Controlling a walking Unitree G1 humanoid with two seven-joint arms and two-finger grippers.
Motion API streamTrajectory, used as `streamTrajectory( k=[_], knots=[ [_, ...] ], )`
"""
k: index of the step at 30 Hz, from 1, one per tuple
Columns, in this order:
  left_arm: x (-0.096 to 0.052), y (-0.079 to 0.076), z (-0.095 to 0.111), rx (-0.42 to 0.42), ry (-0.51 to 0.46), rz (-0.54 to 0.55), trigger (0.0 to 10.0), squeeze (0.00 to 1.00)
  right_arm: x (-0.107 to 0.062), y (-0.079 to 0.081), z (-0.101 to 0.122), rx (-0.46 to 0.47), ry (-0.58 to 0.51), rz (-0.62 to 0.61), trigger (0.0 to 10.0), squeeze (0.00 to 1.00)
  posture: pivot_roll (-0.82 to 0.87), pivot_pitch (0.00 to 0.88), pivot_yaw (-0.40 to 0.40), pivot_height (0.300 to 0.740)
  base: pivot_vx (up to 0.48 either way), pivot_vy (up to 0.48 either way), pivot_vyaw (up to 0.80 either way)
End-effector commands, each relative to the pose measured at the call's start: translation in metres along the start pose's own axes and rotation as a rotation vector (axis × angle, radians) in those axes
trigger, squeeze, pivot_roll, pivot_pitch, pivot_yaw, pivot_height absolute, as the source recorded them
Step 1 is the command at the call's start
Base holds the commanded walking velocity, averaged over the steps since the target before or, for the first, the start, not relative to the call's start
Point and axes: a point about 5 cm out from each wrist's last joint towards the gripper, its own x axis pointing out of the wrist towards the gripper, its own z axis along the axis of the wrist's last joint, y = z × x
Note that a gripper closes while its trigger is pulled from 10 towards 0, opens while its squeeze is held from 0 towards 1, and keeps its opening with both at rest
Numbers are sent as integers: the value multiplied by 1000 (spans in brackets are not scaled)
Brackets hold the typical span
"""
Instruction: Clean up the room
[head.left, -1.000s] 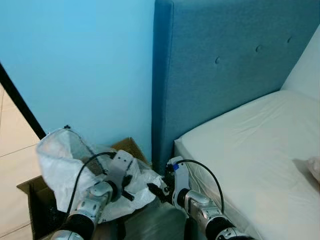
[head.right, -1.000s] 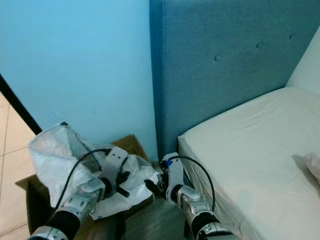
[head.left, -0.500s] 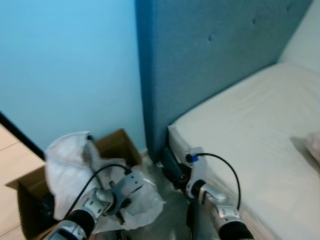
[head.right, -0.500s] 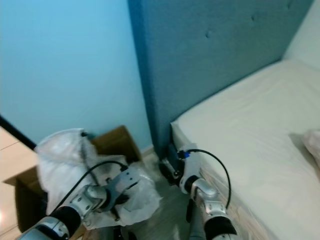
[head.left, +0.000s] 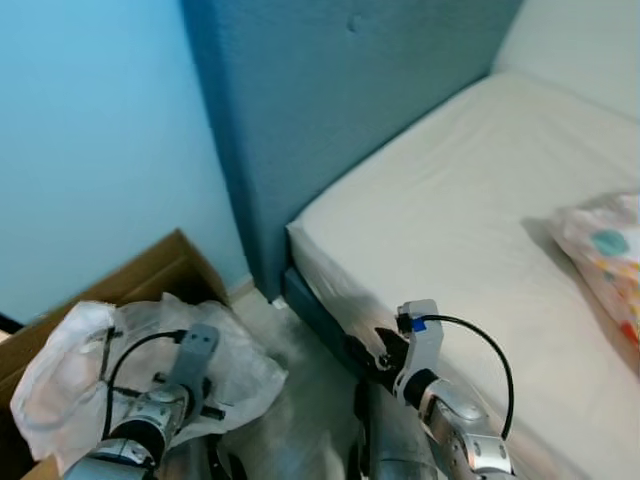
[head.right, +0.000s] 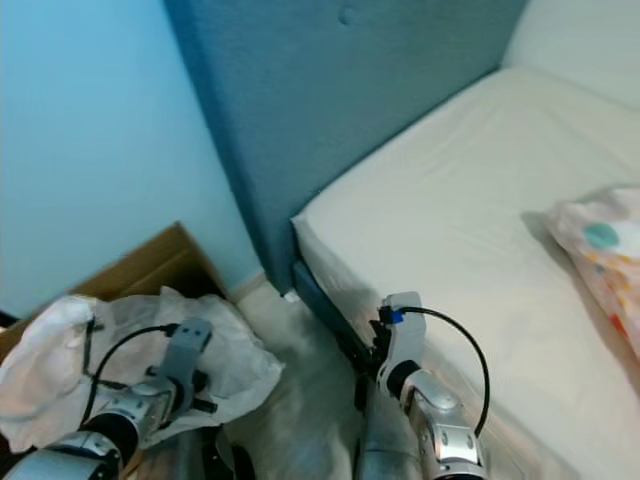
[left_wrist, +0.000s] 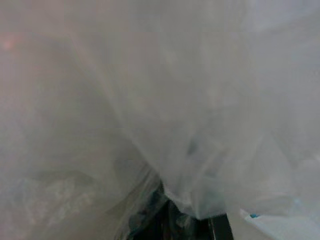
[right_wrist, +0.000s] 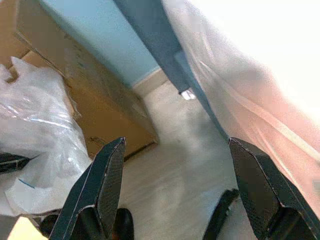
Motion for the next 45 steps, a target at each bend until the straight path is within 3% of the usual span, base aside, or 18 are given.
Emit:
streamTrajectory(
  k=[1, 2, 3, 4, 5, 6, 7, 12, 16, 23, 25, 26, 27, 28, 31, 35, 37, 45],
  knots=[
    [-8, 41, 23, -177, -118, 144, 10000, 0, -7, 1, -4, 22, 20, -8, 10000, 0, -198, 403, -9, 560, 0, 0, 0],
    [-9, 41, 41, -276, -213, 114, 10000, 0, -10, 1, -3, 21, 21, -14, 10000, 0, -198, 403, -9, 560, 0, 0, 0],
    [-9, 41, 41, -276, -213, 114, 10000, 0, -10, 1, -3, 21, 21, -14, 10000, 0, -198, 403, -9, 560, 0, 0, 0],
    [-12, 42, 62, -357, -303, 80, 10000, 0, -12, 0, -2, 21, 22, -19, 10000, 0, -195, 405, -11, 560, 0, 0, 0],
    [-12, 42, 62, -357, -303, 80, 10000, 0, -12, 0, -2, 21, 22, -19, 10000, 0, -195, 405, -11, 560, 0, 0, 0],
    [-16, 43, 81, -425, -385, 34, 10000, 0, -13, 0, -1, 21, 23, -22, 10000, 0, -193, 406, -10, 560, 0, 0, 0],
    [-16, 43, 81, -425, -385, 34, 10000, 0, -13, 0, -1, 21, 23, -22, 10000, 0, -193, 406, -10, 560, 0, 0, 0],
    [-31, 49, 129, -565, -575, -129, 10000, 0, -17, 4, 0, 25, 44, -28, 10000, 0, -184, 404, -11, 560, 0, 0, 0],
    [-33, 51, 133, -579, -594, -146, 10000, 0, -17, 5, 0, 25, 46, -27, 10000, 0, -184, 404, -11, 560, 0, 0, 0],
    [-47, 64, 148, -602, -689, -281, 10000, 0, -16, 6, 1, 32, 57, -27, 10000, 0, -169, 400, -10, 560, 0, 0, 0],
    [-46, 76, 135, -474, -643, -177, 10000, 0, -16, 5, 2, 26, 68, -34, 10000, 0, -158, 399, -11, 560, 0, 0, 0],
    [-46, 76, 135, -474, -643, -177, 10000, 0, -16, 5, 2, 26, 68, -34, 10000, 0, -158, 399, -11, 560, 0, 0, 0],
    [-41, 84, 114, -347, -532, -73, 10000, 0, -16, 3, 2, 16, 78, -48, 10000, 0, -154, 400, -11, 560, 0, 0, 0],
    [-39, 87, 104, -316, -489, -42, 10000, 0, -16, 2, 3, 13, 80, -53, 10000, 0, -154, 400, -11, 560, 0, 0, 0],
    [-38, 88, 97, -297, -462, -24, 10000, 0, -17, 2, 4, 12, 81, -56, 10000, 0, -154, 400, -11, 560, 0, 0, 0],
    [-32, 95, 64, -246, -330, 111, 10000, 0, -19, -2, 7, 7, 74, -70, 10000, 0, -158, 404, -13, 560, 0, 0, 0],
    [-26, 90, 41, -196, -248, 169, 10000, 0, -21, -4, 10, 1, 69, -80, 10000, 0, -164, 410, -15, 560, 0, 0, 0],
    [-17, 69, 12, -100, -148, 187, 10000, 0, -23, -5, 13, -13, 70, -87, 10000, 0, -174, 411, -17, 560, 0, 0, 0]
  ],
)
